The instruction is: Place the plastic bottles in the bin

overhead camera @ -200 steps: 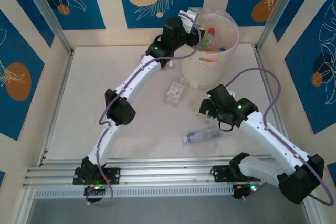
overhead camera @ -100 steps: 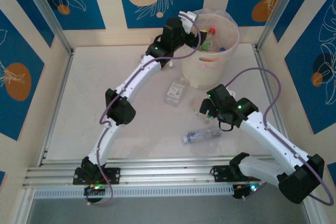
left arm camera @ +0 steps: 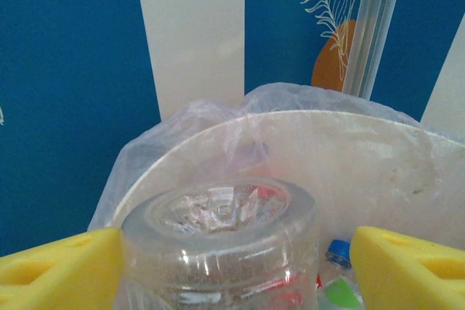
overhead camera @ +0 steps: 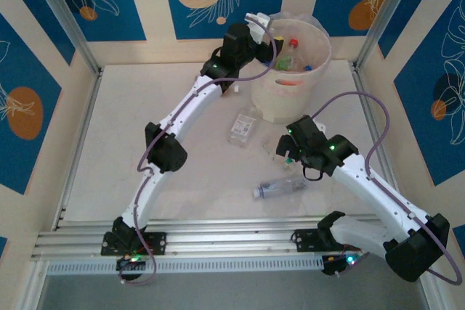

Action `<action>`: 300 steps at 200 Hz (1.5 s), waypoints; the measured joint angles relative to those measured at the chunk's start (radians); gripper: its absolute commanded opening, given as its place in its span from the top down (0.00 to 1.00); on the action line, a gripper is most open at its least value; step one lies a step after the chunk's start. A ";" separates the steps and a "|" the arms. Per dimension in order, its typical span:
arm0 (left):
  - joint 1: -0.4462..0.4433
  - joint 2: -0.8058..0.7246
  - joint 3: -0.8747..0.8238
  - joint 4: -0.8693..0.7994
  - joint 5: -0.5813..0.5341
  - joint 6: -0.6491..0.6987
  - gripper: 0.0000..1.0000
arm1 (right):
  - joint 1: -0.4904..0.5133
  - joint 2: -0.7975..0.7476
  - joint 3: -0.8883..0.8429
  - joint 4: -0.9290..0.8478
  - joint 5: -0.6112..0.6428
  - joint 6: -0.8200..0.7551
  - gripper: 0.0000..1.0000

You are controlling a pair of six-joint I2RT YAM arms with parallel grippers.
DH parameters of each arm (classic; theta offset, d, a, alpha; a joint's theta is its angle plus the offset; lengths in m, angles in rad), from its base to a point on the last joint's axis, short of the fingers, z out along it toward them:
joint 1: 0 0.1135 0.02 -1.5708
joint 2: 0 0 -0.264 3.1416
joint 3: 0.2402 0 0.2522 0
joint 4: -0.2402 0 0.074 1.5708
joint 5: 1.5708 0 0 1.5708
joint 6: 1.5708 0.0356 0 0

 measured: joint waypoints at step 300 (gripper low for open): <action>0.029 -0.064 0.012 -0.082 -0.050 -0.082 0.00 | -0.041 0.105 0.008 0.144 -0.031 -0.223 0.01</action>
